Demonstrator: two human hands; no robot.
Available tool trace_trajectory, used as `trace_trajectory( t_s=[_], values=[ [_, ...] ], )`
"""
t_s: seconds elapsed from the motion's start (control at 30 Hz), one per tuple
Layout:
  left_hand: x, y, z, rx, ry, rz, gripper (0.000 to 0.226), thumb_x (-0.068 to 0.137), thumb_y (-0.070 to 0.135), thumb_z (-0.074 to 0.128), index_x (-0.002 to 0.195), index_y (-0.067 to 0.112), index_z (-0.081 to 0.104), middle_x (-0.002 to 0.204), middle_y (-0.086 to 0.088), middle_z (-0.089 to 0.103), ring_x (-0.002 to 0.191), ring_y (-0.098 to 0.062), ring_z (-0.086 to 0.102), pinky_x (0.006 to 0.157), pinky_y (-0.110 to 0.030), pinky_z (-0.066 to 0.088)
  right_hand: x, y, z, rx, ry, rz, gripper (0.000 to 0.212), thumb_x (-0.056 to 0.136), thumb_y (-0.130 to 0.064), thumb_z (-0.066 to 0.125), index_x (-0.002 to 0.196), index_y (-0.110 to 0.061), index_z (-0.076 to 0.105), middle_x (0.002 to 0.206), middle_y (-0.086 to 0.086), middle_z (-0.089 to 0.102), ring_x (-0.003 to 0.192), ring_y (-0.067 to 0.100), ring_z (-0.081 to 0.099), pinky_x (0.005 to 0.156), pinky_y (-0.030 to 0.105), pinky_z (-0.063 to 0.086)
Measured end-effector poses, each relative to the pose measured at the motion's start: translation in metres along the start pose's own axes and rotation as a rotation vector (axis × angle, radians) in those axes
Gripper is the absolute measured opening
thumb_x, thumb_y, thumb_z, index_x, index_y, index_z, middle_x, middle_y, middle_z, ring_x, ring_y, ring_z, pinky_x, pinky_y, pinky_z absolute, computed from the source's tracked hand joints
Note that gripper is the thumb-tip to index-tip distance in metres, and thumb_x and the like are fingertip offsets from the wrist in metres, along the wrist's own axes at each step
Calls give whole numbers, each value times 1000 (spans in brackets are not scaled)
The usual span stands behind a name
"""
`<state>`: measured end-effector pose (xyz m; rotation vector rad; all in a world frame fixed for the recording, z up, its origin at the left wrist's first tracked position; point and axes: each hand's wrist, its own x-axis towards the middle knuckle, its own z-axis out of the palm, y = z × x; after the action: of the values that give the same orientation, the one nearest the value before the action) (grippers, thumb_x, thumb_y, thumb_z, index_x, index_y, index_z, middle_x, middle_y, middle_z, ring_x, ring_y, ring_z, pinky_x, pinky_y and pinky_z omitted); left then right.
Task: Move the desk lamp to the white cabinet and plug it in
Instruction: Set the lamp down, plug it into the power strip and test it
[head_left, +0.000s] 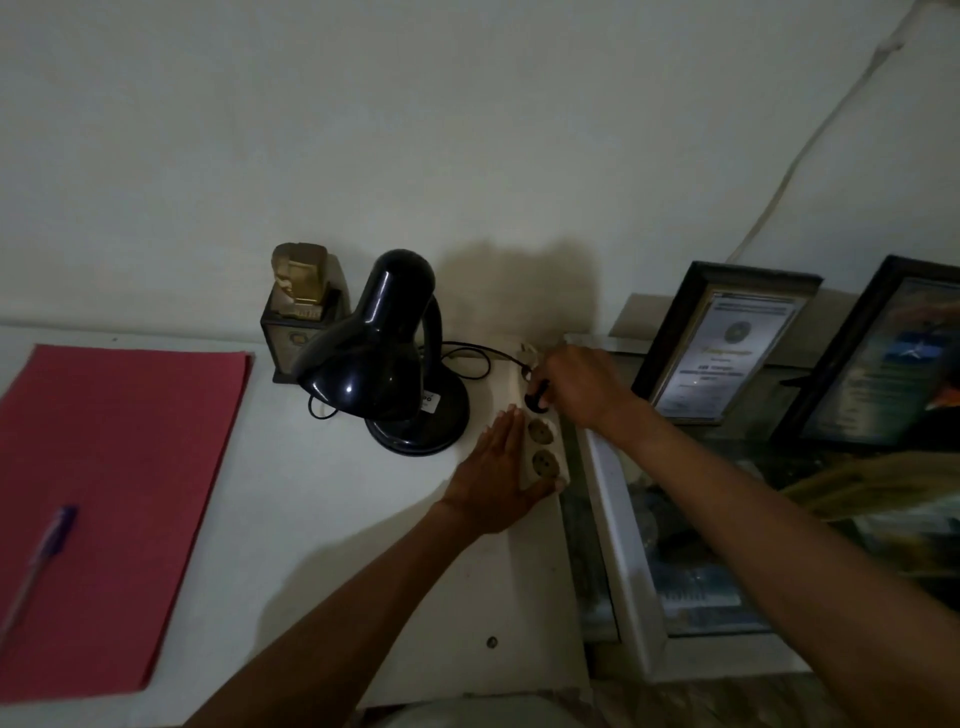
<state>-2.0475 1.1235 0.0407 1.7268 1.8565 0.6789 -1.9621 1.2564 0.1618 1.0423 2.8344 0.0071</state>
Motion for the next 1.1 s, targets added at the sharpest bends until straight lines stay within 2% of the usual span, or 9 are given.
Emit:
trace_trajectory(
  t_s=[0.1,0.3,0.43,0.57,0.63,0.7,0.8,0.97,1.1],
  values=[
    [-2,2,-3,10,-5,3,111,82,80,41,155,12,-7,165,-7,-7,150,-15,-8,115,-24,-6,-2,-1,-3,-4,-11,6,18,80,-15,73,93,-25,80,108,0,74,94,22,69,69,28,48],
    [-3,8,-8,9,-28,-29,110,84,75,45,155,11,-7,165,-7,-9,151,-17,-9,115,-25,-7,-3,-6,-2,25,-22,26,17,81,-16,74,96,-22,80,109,3,74,93,22,68,68,24,38],
    [-11,7,-19,13,-35,-10,96,91,65,45,156,14,-4,165,-3,-7,151,-15,-6,114,-23,-4,-9,-9,2,84,23,74,23,85,-16,73,108,-18,77,112,10,71,96,26,67,71,29,49],
    [-38,-16,-46,-86,213,-27,72,95,48,51,154,19,23,162,-1,20,148,-19,20,118,-27,18,-15,-27,10,169,258,107,17,88,-19,68,104,-16,75,106,12,67,101,29,60,69,31,48],
    [-52,-35,-63,-60,393,-24,62,94,38,55,147,16,36,151,-8,38,137,-23,39,111,-37,40,-15,-46,16,317,325,78,24,89,-26,67,111,-19,72,112,10,65,106,30,60,81,37,51],
    [-62,-52,-80,20,544,-52,59,91,37,58,142,14,41,137,-10,49,123,-25,48,100,-39,46,-10,-70,24,489,230,37,38,90,-35,66,126,-23,64,129,10,61,122,29,55,98,39,46],
    [-69,-75,-97,147,567,-120,73,86,54,58,144,14,37,139,-10,47,125,-25,43,105,-33,38,0,-101,43,445,14,-34,62,88,-46,65,144,-29,45,149,8,40,138,30,38,104,43,45],
    [-68,-92,-100,211,410,-307,107,77,79,49,156,19,6,164,-9,10,151,-28,9,120,-50,21,8,-120,72,411,-99,-68,87,87,-49,67,156,-36,16,165,12,-11,151,40,-5,117,54,30],
    [-69,-90,-100,182,437,-360,118,72,85,49,155,22,-6,165,-7,-1,152,-24,-3,123,-45,14,9,-122,82,425,-54,-37,82,90,-44,64,157,-36,16,165,13,-13,150,42,-11,117,57,29]
  ],
)
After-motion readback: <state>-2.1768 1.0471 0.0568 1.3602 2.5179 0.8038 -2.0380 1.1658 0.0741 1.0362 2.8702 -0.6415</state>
